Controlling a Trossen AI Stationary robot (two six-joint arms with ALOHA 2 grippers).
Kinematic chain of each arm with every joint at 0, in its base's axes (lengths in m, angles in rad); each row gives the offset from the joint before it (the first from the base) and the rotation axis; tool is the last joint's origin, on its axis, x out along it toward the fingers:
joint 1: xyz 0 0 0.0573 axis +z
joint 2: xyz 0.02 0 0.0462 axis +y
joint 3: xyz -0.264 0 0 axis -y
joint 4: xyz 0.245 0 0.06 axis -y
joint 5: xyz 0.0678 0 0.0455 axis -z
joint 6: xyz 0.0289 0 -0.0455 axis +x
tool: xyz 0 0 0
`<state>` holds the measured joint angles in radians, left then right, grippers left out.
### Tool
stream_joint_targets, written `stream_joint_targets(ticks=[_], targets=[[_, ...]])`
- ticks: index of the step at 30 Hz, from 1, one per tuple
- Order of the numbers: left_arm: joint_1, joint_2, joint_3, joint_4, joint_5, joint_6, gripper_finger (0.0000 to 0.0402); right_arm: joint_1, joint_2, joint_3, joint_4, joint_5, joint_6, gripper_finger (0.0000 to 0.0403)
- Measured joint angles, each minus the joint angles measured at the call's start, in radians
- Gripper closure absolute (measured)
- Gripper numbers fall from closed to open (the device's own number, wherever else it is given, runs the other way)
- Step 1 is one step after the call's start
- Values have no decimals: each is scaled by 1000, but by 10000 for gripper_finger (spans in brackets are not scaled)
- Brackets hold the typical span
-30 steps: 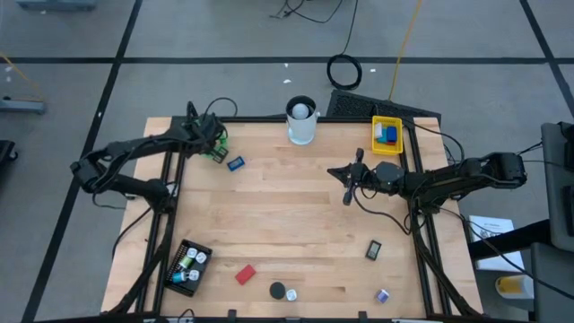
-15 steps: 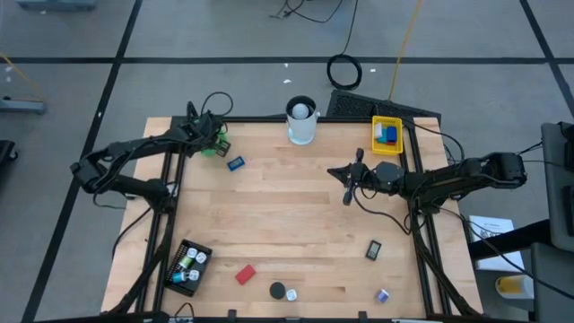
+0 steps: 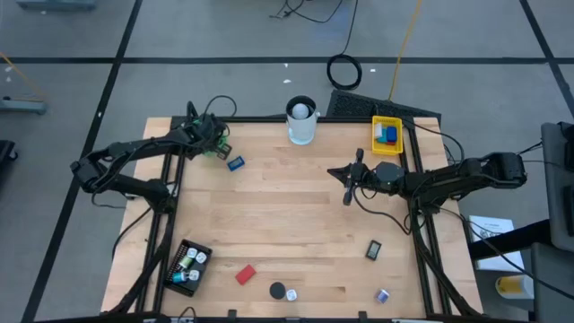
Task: Pick & Place Office items
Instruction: Put the orange hourglass timer into the green bin, then put the black digital clock into the yellow bin
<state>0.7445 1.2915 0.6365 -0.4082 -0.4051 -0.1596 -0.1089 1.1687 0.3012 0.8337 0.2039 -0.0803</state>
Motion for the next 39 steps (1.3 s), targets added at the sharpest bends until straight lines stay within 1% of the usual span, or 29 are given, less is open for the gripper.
stream_joint_targets(ticks=[4, 7, 11, 15, 17, 18, 19, 21, 23, 25, 27, 29, 32, 35, 39], targets=[[-6, -6, 0, 33, -70, 5, 389, 0, 0, 0, -7, 0, -7, 402], [-32, -37, 0, 47, -80, 13, 396, 0, 0, 0, -10, 1, -13, 402], [-103, -105, 0, 53, -67, 13, 393, 0, -26, 0, -47, 1, -16, 402], [-206, -169, -8, 88, -66, 1, 391, 0, -103, 0, -160, 1, 20, 402], [-265, -197, -42, 183, -59, 6, 397, 4, -153, 0, -231, 2, 53, 402], [-292, -207, -71, 255, -29, 20, 398, 9, -179, 4, -282, 2, 67, 402], [-318, -215, -106, 336, 14, 39, 398, 17, -202, 14, -349, 4, 81, 402], [-363, -220, -188, 529, 134, 76, 392, 40, -236, 41, -484, 17, 109, 402], [-400, -213, -278, 756, 247, 113, 386, 73, -252, 76, -609, 75, 128, 402], [-437, -188, -361, 968, 331, 146, 385, 108, -252, 113, -725, 134, 140, 402], [-469, -159, -430, 1142, 377, 164, 389, 145, -240, 152, -828, 163, 167, 402], [-494, -134, -476, 1275, 382, 186, 396, 178, -222, 185, -898, 164, 214, 401], [-520, -109, -509, 1326, 380, 217, 397, 246, -175, 223, -999, 161, 332, 391], [-533, -83, -511, 1327, 379, 230, 384, 347, -113, 283, -1181, 157, 471, 374], [-546, -50, -511, 1361, 379, 233, 375, 489, -20, 395, -1435, 158, 657, 336]])
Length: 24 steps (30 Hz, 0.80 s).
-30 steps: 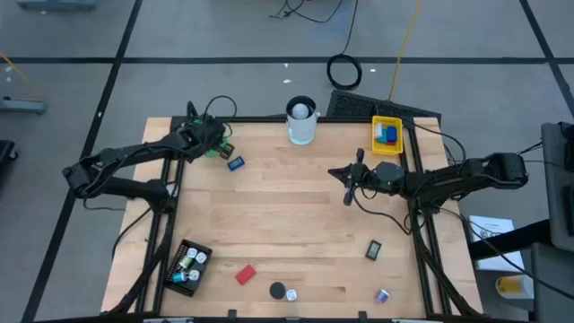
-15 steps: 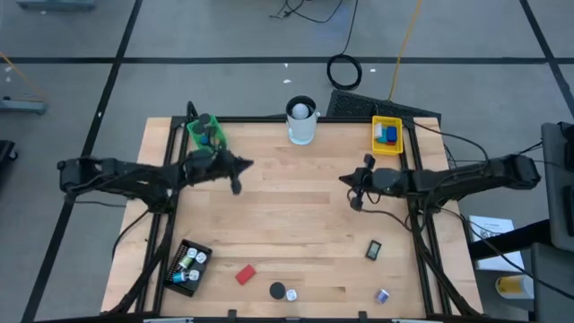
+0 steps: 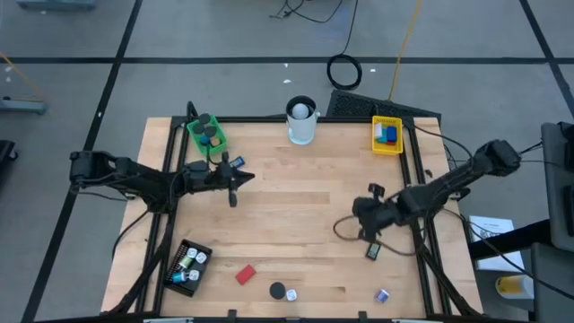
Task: Pick & Place Office items
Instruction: Put the black digital clock into the yellow bin
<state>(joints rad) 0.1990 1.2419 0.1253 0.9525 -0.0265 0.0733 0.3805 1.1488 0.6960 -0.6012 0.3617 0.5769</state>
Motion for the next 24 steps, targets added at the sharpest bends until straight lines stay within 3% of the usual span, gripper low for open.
stream_joint_targets(ticks=[6, 14, 24], targets=[[-5, 15, 0, 0, 0, 20, 389, 186, 109, 141, -205, -28, 135, 261], [-5, 15, 1, -9, 0, 4, 391, 330, 216, 182, -260, -185, 240, 165], [-5, 15, 1, -15, -1, 3, 363, 420, 307, 182, -264, -234, 167, 112]])
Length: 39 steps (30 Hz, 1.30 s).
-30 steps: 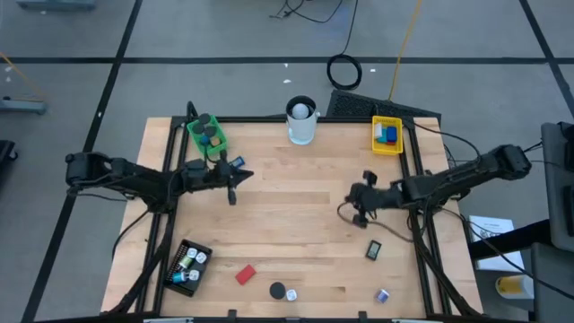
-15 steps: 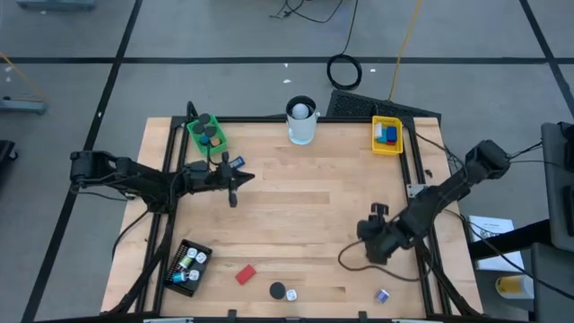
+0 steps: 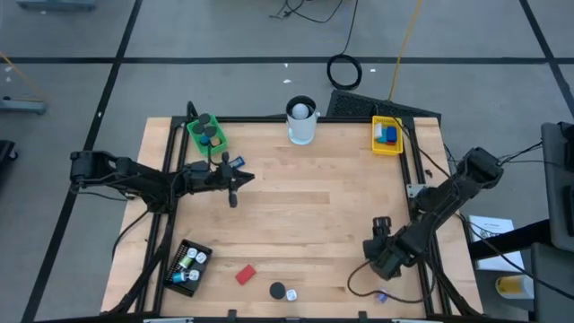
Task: Pick & Place Office items
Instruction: Put the black digital clock into the yellow bin
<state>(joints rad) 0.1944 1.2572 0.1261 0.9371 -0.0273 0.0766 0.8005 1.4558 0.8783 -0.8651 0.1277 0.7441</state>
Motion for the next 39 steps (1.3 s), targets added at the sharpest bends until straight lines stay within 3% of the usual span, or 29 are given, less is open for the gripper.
stream_joint_targets(ticks=[9, 29, 39], targets=[[0, 0, 0, -1, -1, 4, 362, 12, 83, 0, 92, 29, -243, 110], [0, 0, 1, -7, -1, -3, 362, -134, 85, -40, 134, -59, -263, 186], [0, 0, 1, -7, -1, -3, 362, -180, 84, -46, 135, -54, -260, 249]])
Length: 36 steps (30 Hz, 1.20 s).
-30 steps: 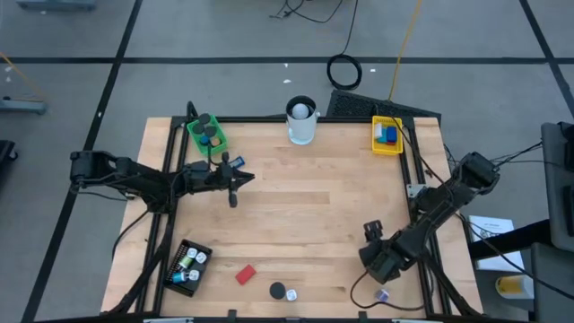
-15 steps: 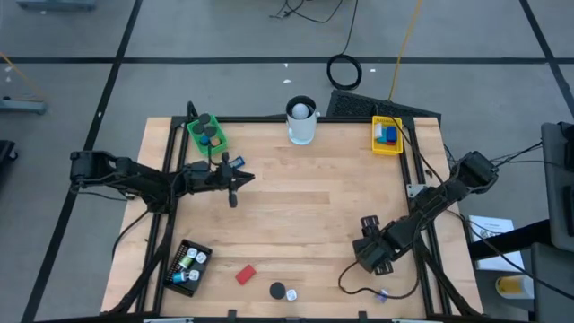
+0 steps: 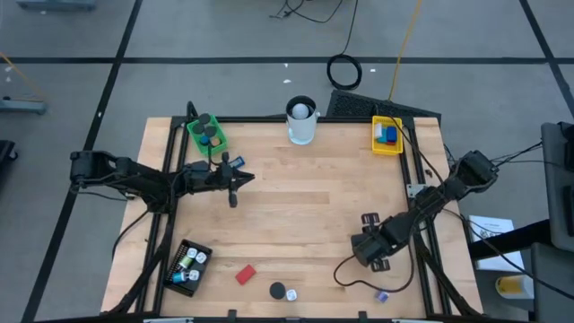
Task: Pick & Place Office items
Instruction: Put the black digital clock into the yellow bin
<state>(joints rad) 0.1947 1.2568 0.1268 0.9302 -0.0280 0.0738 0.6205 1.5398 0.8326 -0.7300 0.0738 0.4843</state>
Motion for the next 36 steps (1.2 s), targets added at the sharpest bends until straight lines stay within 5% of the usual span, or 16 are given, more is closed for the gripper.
stream_joint_targets(ticks=[10, 18, 31, 36], targets=[[0, 0, 0, 0, 0, 0, 362, -91, -43, -5, -25, 96, 82, 240], [0, 0, 0, -1, 0, 0, 362, -352, -152, -22, -217, 297, 311, 238], [0, 0, 11, 43, 5, -61, 362, -810, -271, -165, 66, 193, 113, 231], [-21, -1, 15, 76, 134, 14, 362, -875, -265, -206, 156, 131, 97, 209]])
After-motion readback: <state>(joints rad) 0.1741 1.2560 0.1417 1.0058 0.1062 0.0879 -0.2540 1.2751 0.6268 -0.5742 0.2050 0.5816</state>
